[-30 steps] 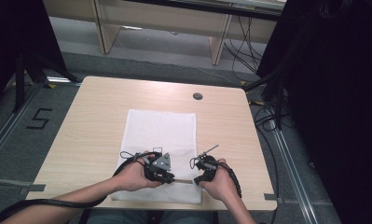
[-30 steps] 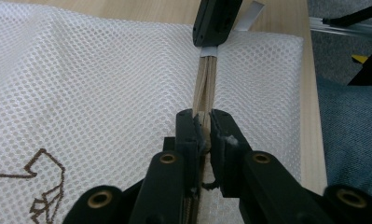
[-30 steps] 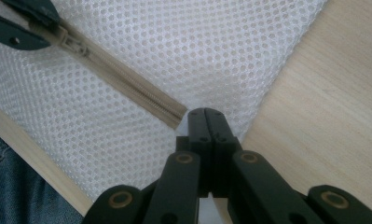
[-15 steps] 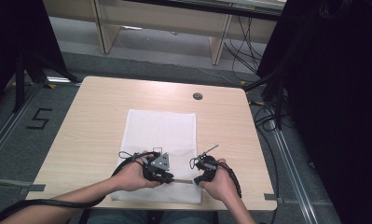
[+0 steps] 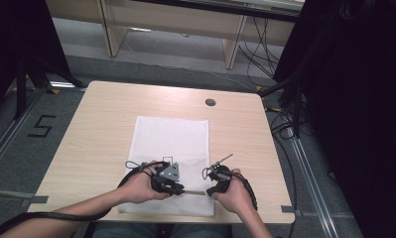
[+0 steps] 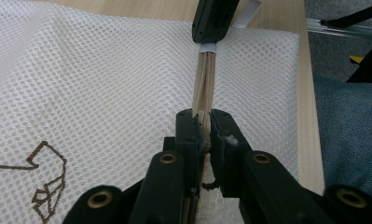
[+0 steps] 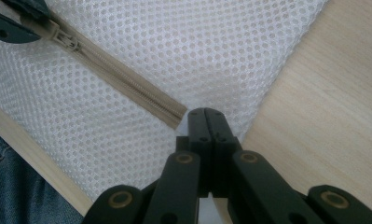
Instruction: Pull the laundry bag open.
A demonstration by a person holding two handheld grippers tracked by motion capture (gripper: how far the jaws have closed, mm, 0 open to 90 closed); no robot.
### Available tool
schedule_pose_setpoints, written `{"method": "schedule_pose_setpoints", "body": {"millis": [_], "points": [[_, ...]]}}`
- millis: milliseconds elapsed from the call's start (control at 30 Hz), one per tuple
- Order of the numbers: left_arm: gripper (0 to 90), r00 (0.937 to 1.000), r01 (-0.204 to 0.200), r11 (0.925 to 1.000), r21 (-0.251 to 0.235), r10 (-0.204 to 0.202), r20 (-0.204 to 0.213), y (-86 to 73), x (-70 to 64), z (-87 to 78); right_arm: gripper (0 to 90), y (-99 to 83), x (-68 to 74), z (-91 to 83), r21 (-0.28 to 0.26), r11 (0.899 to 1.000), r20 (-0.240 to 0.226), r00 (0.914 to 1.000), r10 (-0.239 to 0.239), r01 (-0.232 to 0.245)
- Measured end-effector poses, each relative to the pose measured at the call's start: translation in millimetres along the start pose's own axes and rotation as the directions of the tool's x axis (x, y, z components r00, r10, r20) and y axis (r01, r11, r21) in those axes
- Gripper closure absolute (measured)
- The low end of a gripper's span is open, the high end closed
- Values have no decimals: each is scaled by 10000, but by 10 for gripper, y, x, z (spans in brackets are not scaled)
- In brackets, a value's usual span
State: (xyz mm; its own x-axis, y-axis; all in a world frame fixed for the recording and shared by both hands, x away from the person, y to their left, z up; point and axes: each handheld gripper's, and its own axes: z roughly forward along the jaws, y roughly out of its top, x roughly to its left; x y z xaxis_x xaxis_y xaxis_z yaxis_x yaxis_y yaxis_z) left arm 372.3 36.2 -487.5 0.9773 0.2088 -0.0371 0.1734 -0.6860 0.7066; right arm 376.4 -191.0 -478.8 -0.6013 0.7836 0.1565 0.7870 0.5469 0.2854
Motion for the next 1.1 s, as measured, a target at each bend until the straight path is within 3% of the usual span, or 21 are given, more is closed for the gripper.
{"method": "schedule_pose_setpoints", "body": {"millis": [133,400,433,467,600,1100], "points": [[818,9999,143,9999,-65,-142,98,-15,10,-18,900,0,0,0,-2,10000,-2,10000,-4,4],[818,9999,78,10000,-7,-78,62,-12,-2,-20,900,0,0,0,2,10000,1,10000,1,-1],[818,10000,-86,10000,-9,86,40,-15,4,-25,900,-1,0,0,-3,10000,0,10000,6,-6],[818,9999,114,9999,-39,-114,61,-21,-1,-28,900,-1,0,0,-10,10000,0,10000,6,-6],[818,9998,163,9999,-42,-163,89,-38,8,-39,900,0,3,-2,28,10000,8,10000,65,-65],[818,9999,67,10000,-47,-66,81,-62,23,-93,900,0,-2,1,-11,10000,-15,10000,0,0]]}}
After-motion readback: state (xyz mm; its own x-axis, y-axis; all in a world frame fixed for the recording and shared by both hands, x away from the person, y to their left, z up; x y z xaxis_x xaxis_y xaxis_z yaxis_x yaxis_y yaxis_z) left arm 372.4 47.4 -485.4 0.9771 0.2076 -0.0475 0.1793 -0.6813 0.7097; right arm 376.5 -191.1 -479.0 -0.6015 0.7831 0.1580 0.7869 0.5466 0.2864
